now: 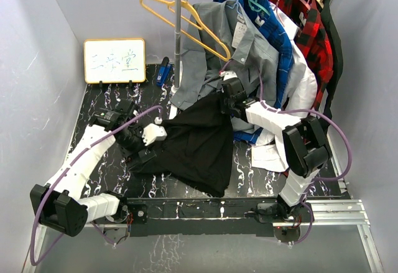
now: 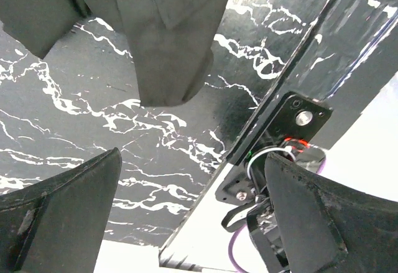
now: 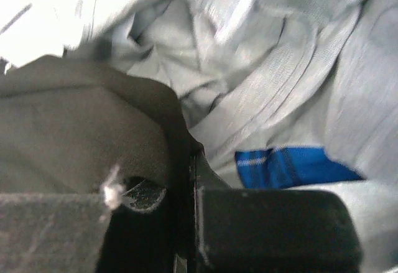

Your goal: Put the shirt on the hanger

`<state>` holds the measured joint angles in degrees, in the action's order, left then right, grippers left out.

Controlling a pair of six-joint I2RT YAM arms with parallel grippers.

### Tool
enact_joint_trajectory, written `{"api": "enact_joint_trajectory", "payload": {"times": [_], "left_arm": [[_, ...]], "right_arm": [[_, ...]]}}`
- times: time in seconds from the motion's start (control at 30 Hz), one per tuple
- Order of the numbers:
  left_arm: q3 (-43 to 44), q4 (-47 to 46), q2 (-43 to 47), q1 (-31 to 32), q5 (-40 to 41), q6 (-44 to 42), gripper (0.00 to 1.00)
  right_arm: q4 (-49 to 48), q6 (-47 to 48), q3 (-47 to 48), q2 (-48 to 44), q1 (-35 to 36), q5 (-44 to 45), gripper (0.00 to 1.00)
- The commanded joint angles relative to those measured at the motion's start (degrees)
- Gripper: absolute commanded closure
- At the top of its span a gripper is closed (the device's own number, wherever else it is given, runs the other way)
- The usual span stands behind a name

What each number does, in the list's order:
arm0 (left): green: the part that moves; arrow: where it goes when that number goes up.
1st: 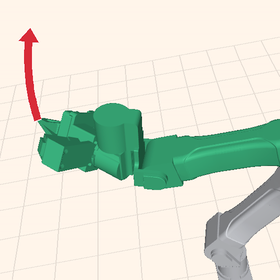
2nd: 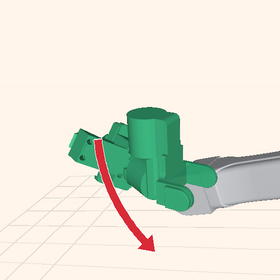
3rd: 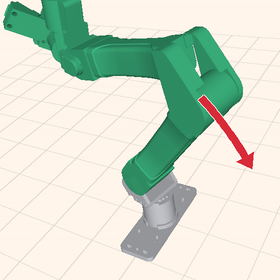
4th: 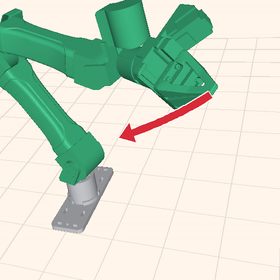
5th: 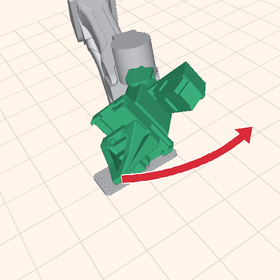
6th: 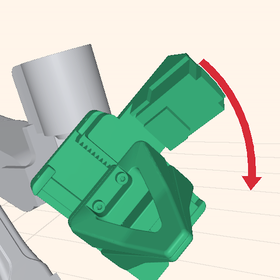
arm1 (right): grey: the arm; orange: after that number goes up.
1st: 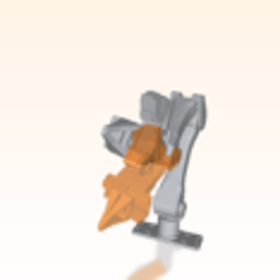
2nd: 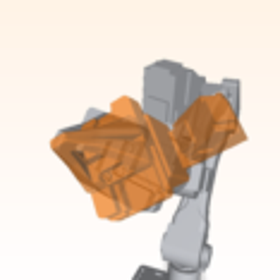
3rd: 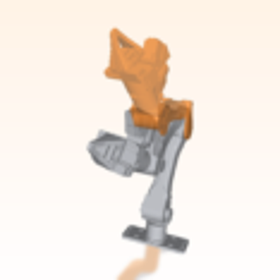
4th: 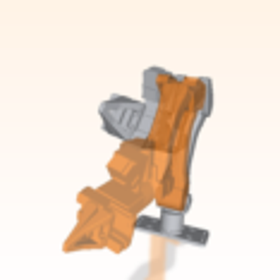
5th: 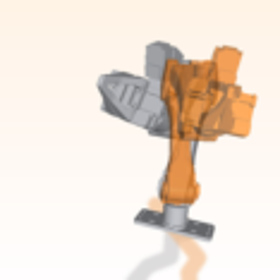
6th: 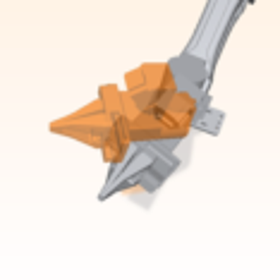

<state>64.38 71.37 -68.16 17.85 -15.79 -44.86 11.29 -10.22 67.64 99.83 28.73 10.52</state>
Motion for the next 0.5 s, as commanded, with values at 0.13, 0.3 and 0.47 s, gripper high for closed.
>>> {"api": "enact_joint_trajectory", "payload": {"times": [0.13, 0.3, 0.47], "left_arm": [[-0.5, -7.8, 1.2, 11.1, 8.7, 1.0, 0.02], [-1.9, -13.9, -0.4, 24.6, 15.8, 4.9, 0.02], [0.2, -16.9, -3.5, 31.4, 14.0, 6.7, 0.02]], "right_arm": [[-2.3, -4.7, 6.2, 1.9, -2.3, -7.4, 0.02], [-5.4, -7.4, -6.9, -15.1, -0.2, -11.1, 0.02], [0.3, -9.3, -18.4, -33.2, 0.1, -13.4, 0.02]]}}
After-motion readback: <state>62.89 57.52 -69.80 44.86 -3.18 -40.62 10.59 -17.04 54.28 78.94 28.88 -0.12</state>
